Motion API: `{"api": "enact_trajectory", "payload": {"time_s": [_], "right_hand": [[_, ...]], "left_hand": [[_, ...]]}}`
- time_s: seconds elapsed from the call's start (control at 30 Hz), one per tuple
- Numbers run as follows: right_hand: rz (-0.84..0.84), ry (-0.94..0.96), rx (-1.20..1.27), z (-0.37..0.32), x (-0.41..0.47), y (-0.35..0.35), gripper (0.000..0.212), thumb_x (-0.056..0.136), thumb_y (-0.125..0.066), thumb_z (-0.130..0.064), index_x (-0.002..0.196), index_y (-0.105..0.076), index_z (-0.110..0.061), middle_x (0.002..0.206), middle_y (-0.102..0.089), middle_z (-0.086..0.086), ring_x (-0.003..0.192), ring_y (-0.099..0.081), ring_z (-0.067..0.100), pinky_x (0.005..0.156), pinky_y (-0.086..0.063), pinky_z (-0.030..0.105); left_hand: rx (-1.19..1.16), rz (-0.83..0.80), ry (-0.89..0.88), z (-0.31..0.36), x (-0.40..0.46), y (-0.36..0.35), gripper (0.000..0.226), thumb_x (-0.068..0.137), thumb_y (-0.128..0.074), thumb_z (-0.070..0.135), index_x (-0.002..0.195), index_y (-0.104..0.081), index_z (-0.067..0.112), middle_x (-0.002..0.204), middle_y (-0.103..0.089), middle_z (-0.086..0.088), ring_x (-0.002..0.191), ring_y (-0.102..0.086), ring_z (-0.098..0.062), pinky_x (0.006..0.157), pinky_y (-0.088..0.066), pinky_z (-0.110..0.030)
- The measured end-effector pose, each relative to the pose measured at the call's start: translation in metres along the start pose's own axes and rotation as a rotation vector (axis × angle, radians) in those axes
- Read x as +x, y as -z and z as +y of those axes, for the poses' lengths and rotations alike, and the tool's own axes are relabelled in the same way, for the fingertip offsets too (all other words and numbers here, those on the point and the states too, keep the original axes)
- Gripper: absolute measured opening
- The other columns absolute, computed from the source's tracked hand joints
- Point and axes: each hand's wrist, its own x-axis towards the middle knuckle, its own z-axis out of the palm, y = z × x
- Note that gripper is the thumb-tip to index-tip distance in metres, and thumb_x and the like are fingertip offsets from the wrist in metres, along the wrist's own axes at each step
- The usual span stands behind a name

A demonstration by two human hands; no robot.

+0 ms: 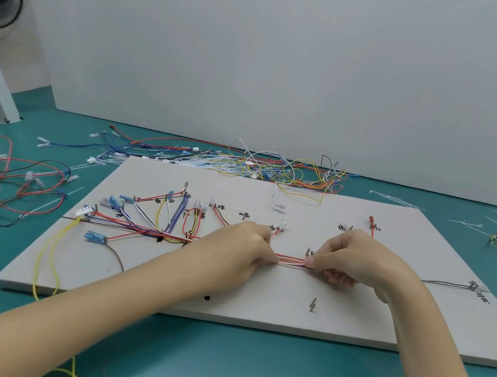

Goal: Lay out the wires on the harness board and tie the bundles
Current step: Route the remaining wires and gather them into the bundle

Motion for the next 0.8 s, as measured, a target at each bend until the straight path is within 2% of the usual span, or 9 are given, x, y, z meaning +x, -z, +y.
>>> {"api": "enact_trajectory", "payload": {"time_s": [0.1, 0.2, 0.3, 0.47, 0.57, 0.7, 0.8], "right_hand": [[-0.046, 0.025, 0.046, 0.004, -0.003, 0.007, 0.01, 0.081, -0.074, -0.009, 0.075, -0.074, -0.001, 0.059, -0.062, 0.008, 0.052, -0.053, 0.017, 0.046, -0.042, 0.02], [-0.096, 0.043, 0.112, 0.008, -0.006, 0.016, 0.01, 0.086, -0.066, 0.0, 0.086, -0.075, 0.003, 0.067, -0.064, 0.016, 0.057, -0.056, 0.02, 0.051, -0.048, 0.02], [-0.038, 0.029, 0.125, 0.01, -0.004, 0.017, 0.009, 0.084, -0.067, 0.003, 0.081, -0.074, 0.006, 0.063, -0.066, 0.016, 0.052, -0.057, 0.019, 0.048, -0.049, 0.019], [0.089, -0.025, 0.146, 0.011, 0.003, 0.011, 0.009, 0.081, -0.069, 0.005, 0.074, -0.071, 0.01, 0.059, -0.066, 0.019, 0.043, -0.058, 0.019, 0.043, -0.05, 0.021], [0.168, 0.019, 0.063, 0.011, 0.009, 0.006, 0.008, 0.08, -0.07, 0.004, 0.072, -0.07, 0.006, 0.052, -0.064, 0.013, 0.042, -0.056, 0.017, 0.041, -0.046, 0.023], [0.279, 0.126, -0.048, 0.01, 0.015, -0.002, 0.008, 0.078, -0.074, -0.003, 0.074, -0.071, -0.01, 0.052, -0.061, 0.001, 0.04, -0.051, 0.008, 0.045, -0.038, 0.021], [0.317, 0.285, -0.115, 0.006, 0.017, -0.006, 0.019, 0.078, -0.073, -0.002, 0.074, -0.068, -0.02, 0.058, -0.061, 0.0, 0.047, -0.051, 0.009, 0.052, -0.045, 0.027]], "left_hand": [[0.053, 0.005, -0.024, 0.008, 0.006, -0.006, 0.029, 0.098, -0.044, 0.01, 0.104, -0.072, 0.015, 0.094, -0.054, -0.004, 0.092, -0.048, -0.024, 0.077, -0.042, -0.041], [0.099, 0.009, -0.038, 0.016, 0.013, -0.01, 0.03, 0.098, -0.042, 0.012, 0.111, -0.068, 0.018, 0.092, -0.05, -0.003, 0.091, -0.047, -0.024, 0.075, -0.044, -0.042], [0.118, 0.005, -0.041, 0.02, 0.018, -0.01, 0.032, 0.098, -0.043, 0.014, 0.117, -0.065, 0.026, 0.092, -0.046, -0.001, 0.091, -0.047, -0.023, 0.072, -0.045, -0.04], [0.145, 0.026, -0.044, 0.021, 0.021, -0.012, 0.033, 0.096, -0.044, 0.013, 0.117, -0.064, 0.03, 0.101, -0.045, 0.001, 0.094, -0.048, -0.022, 0.067, -0.043, -0.035], [0.144, 0.03, -0.039, 0.02, 0.023, -0.014, 0.036, 0.097, -0.044, 0.013, 0.121, -0.063, 0.032, 0.105, -0.048, 0.001, 0.097, -0.048, -0.022, 0.067, -0.039, -0.033], [0.167, 0.024, -0.06, 0.018, 0.025, -0.016, 0.04, 0.097, -0.042, 0.01, 0.125, -0.062, 0.03, 0.11, -0.054, 0.001, 0.101, -0.046, -0.024, 0.074, -0.037, -0.035], [0.175, 0.025, -0.067, 0.017, 0.027, -0.016, 0.042, 0.096, -0.042, 0.007, 0.125, -0.063, 0.029, 0.105, -0.053, -0.001, 0.098, -0.044, -0.025, 0.079, -0.039, -0.038]]}}
